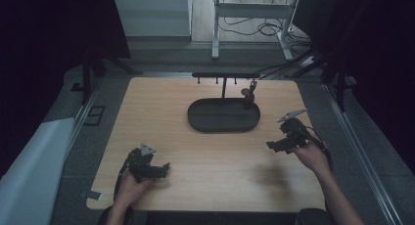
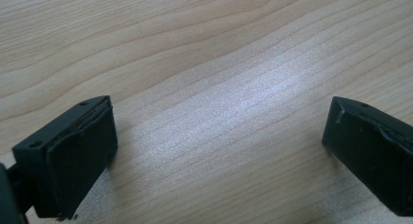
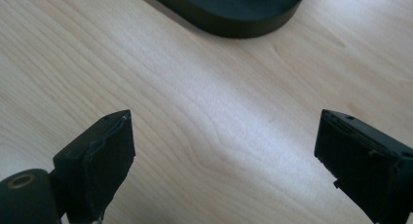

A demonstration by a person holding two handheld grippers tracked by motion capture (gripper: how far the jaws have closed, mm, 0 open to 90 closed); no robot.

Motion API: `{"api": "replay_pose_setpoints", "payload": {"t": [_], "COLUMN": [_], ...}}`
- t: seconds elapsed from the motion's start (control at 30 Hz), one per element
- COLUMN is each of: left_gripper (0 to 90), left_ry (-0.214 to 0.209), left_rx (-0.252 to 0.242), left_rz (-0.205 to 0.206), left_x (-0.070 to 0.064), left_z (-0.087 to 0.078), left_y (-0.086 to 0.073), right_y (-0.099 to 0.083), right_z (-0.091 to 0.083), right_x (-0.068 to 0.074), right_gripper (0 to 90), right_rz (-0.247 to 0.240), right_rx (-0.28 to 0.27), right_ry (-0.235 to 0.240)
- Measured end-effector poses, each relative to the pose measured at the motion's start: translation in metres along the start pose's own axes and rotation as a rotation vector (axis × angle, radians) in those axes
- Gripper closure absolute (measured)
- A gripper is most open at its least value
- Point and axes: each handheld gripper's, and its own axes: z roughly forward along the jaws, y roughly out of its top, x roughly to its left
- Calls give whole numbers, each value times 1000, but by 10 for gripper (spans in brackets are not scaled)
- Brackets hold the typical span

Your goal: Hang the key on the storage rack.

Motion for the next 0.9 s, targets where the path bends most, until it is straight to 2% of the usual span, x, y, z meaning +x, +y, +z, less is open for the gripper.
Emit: {"api": "replay_pose_setpoints", "payload": {"t": [0.5, 0.73, 0.9], "left_gripper": [0, 0, 0], "left_ry": [2, 3, 4], "left_rx": [-2, -4, -4], "left_rz": [-3, -10, -10], "left_x": [0, -1, -1], "left_z": [0, 0, 0], "left_y": [0, 0, 0], "right_y": [-50, -69, -78], "right_z": [16, 27, 34], "right_x": [14, 22, 25], "right_gripper": [74, 83, 83], "right_rz": [48, 74, 85], "right_rx": [-48, -93, -88], "right_ry": [6, -4, 2]}}
